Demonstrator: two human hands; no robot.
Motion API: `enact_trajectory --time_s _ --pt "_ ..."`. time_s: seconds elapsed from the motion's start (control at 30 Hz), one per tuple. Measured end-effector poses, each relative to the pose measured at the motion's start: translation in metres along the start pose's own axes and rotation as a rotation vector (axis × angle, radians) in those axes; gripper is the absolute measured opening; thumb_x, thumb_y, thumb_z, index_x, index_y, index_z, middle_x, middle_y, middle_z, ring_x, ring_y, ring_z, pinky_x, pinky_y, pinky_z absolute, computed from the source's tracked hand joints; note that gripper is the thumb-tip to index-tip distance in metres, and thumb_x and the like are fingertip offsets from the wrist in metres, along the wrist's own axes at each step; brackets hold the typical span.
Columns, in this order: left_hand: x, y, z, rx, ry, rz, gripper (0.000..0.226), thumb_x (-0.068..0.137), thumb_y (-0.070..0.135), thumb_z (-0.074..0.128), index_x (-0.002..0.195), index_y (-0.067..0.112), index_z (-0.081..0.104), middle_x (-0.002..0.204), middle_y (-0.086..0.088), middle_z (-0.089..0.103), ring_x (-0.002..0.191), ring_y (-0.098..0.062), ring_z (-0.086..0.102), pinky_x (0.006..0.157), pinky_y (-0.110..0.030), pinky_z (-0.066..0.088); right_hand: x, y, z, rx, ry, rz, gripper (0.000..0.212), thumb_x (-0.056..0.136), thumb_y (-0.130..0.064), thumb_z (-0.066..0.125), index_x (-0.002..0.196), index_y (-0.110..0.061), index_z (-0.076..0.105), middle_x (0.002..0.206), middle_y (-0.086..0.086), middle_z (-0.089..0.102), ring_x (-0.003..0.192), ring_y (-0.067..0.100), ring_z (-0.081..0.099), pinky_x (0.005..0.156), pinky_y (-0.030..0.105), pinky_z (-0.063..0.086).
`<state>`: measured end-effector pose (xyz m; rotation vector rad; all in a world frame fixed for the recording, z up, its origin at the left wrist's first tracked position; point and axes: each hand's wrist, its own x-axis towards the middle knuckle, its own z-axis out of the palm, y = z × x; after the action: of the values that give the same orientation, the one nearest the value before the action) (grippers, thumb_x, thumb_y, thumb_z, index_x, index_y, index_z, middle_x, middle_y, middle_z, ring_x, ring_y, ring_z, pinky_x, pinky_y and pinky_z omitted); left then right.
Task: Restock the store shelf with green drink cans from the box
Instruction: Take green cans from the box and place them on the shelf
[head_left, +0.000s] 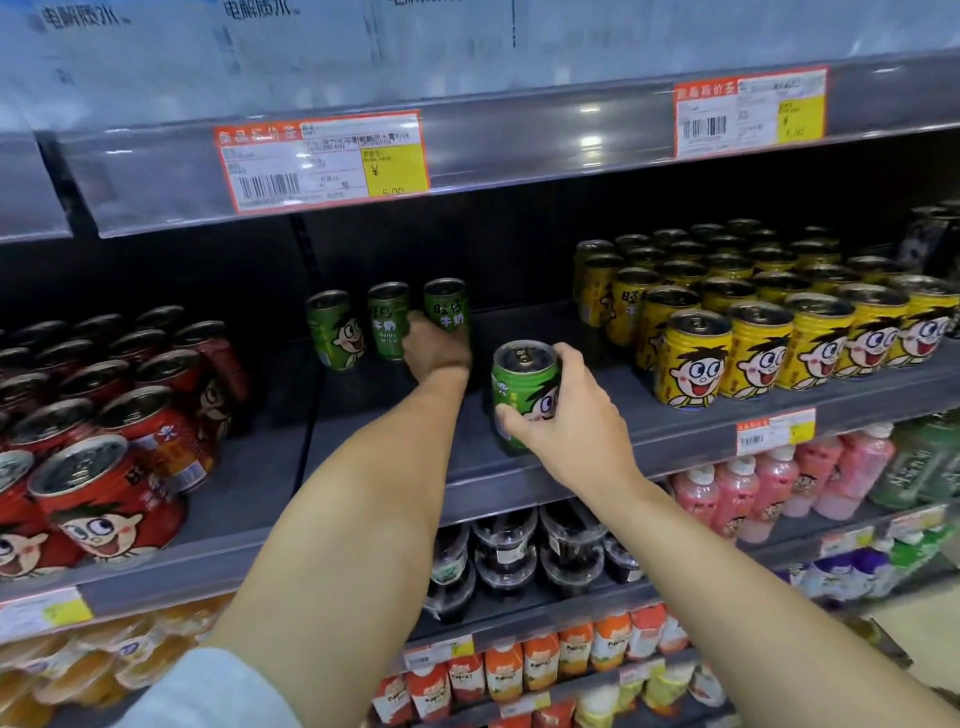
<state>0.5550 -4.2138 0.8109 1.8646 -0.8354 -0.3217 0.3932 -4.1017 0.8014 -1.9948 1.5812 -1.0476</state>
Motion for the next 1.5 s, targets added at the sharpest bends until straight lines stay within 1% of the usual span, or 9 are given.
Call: enact_trajectory --time_s 0.3,0.57,0.67,0.8,0.9,1.07,1.13,1.27,1.5 --pt "0.006 0.003 0.007 0.004 0.017 -0.016 0.038 0.084 0.024 0.070 0.114 0.004 0.059 0.120 -0.019 0.063 0.111 -0.035 0.060 0.089 -0.035 0.047 -0.001 0.001 0.000 0.008 0.012 -0.020 0.083 0.078 -0.052 0.071 0.145 -0.027 0.027 0.133 -0.005 0.052 0.117 0.024 0.054 0.088 0.039 0.046" --pt "0.004 0.021 -0.003 0.186 -0.046 -0.030 0.038 0.085 0.021 0.068 0.118 0.002 0.062 0.123 -0.017 0.063 0.114 -0.032 0.061 0.092 -0.036 0.050 0.000 -0.004 -0.005 0.076 -0.041 0.022 0.083 0.079 -0.047 0.075 0.144 -0.025 0.028 0.136 -0.002 0.051 0.120 0.025 0.052 0.092 0.040 0.045" --pt "-0.005 0.026 -0.015 0.303 -0.129 0.025 0.039 0.089 0.026 0.063 0.119 0.002 0.061 0.125 -0.017 0.062 0.115 -0.032 0.060 0.091 -0.035 0.049 -0.001 -0.007 -0.008 0.103 -0.062 0.056 0.080 0.079 -0.044 0.077 0.141 -0.024 0.031 0.135 0.000 0.051 0.119 0.026 0.053 0.091 0.040 0.046" --pt "-0.021 0.016 -0.037 0.632 -0.384 0.166 0.046 0.087 0.040 0.052 0.123 0.012 0.058 0.126 -0.012 0.061 0.111 -0.032 0.061 0.082 -0.031 0.046 -0.001 -0.009 -0.013 0.104 -0.090 0.067 0.075 0.078 -0.043 0.078 0.135 -0.023 0.034 0.132 0.003 0.053 0.117 0.028 0.053 0.089 0.041 0.047" --pt "-0.048 0.005 -0.064 0.810 -0.483 0.228 0.043 0.087 0.038 0.054 0.120 0.011 0.058 0.119 -0.011 0.061 0.108 -0.032 0.060 0.080 -0.031 0.046 0.000 -0.012 -0.014 0.101 -0.101 0.069 0.074 0.077 -0.041 0.079 0.132 -0.021 0.035 0.131 0.004 0.054 0.118 0.028 0.053 0.088 0.041 0.048" --pt "-0.088 -0.025 -0.092 0.803 -0.458 0.294 0.051 0.092 0.052 0.049 0.121 0.012 0.061 0.123 -0.014 0.060 0.113 -0.034 0.055 0.088 -0.038 0.047 0.000 -0.012 -0.016 0.111 -0.109 0.077 0.073 0.077 -0.040 0.079 0.131 -0.020 0.035 0.130 0.005 0.054 0.117 0.028 0.052 0.088 0.040 0.046" --pt "-0.098 -0.037 -0.099 0.755 -0.448 0.349 0.051 0.096 0.051 0.045 0.126 0.013 0.059 0.131 -0.013 0.058 0.119 -0.032 0.053 0.094 -0.037 0.044 0.000 -0.012 -0.015 0.113 -0.104 0.079 0.074 0.077 -0.040 0.079 0.132 -0.020 0.035 0.131 0.005 0.054 0.118 0.028 0.052 0.090 0.041 0.046" --pt "-0.109 -0.052 -0.105 0.744 -0.397 0.482 0.048 0.099 0.040 0.038 0.137 0.014 0.051 0.151 -0.011 0.040 0.136 -0.026 0.040 0.109 -0.033 0.029 -0.002 -0.010 -0.011 0.138 -0.077 0.087 0.075 0.076 -0.040 0.080 0.133 -0.021 0.035 0.132 0.004 0.054 0.116 0.027 0.054 0.090 0.042 0.048" --pt "-0.113 -0.050 -0.105 0.754 -0.367 0.483 0.050 0.096 0.039 0.036 0.137 0.015 0.053 0.151 -0.010 0.040 0.136 -0.023 0.040 0.110 -0.033 0.029 -0.010 -0.007 -0.002 0.126 0.011 0.069 0.079 0.079 -0.044 0.076 0.142 -0.020 0.033 0.133 0.005 0.048 0.123 0.025 0.048 0.097 0.044 0.046"
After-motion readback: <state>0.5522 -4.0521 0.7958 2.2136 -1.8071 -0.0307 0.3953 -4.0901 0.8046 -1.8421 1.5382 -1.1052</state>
